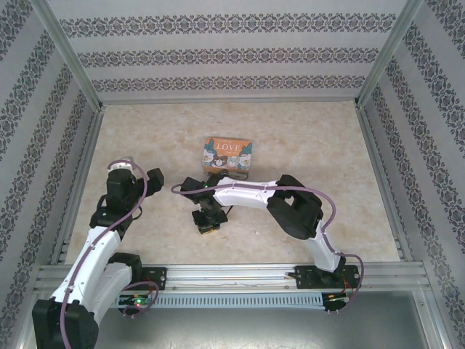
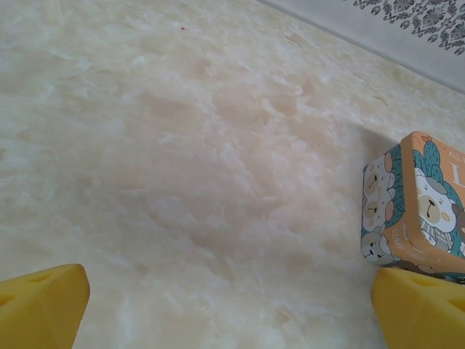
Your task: Unlock a padlock with a key
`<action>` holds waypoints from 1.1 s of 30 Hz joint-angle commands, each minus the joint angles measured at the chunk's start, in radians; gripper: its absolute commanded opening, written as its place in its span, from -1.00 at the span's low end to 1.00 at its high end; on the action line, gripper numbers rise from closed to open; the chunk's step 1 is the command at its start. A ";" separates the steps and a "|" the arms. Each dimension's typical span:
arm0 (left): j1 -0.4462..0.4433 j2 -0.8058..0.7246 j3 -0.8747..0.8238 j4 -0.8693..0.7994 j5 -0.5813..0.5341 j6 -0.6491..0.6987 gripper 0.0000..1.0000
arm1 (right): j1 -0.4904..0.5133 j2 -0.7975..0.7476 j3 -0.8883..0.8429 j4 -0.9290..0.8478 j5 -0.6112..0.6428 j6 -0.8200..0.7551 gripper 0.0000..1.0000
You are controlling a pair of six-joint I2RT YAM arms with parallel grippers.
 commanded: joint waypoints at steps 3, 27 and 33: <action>0.023 -0.014 -0.013 -0.016 -0.006 0.024 0.99 | -0.002 -0.024 -0.057 0.049 0.012 0.029 -0.96; 0.067 0.088 0.053 0.246 0.486 -0.288 0.87 | -0.238 -0.424 -0.472 0.833 -0.051 0.121 -1.00; 0.041 0.232 0.125 0.389 0.701 -0.430 0.68 | -0.286 -0.490 -0.501 0.952 0.001 0.100 -1.00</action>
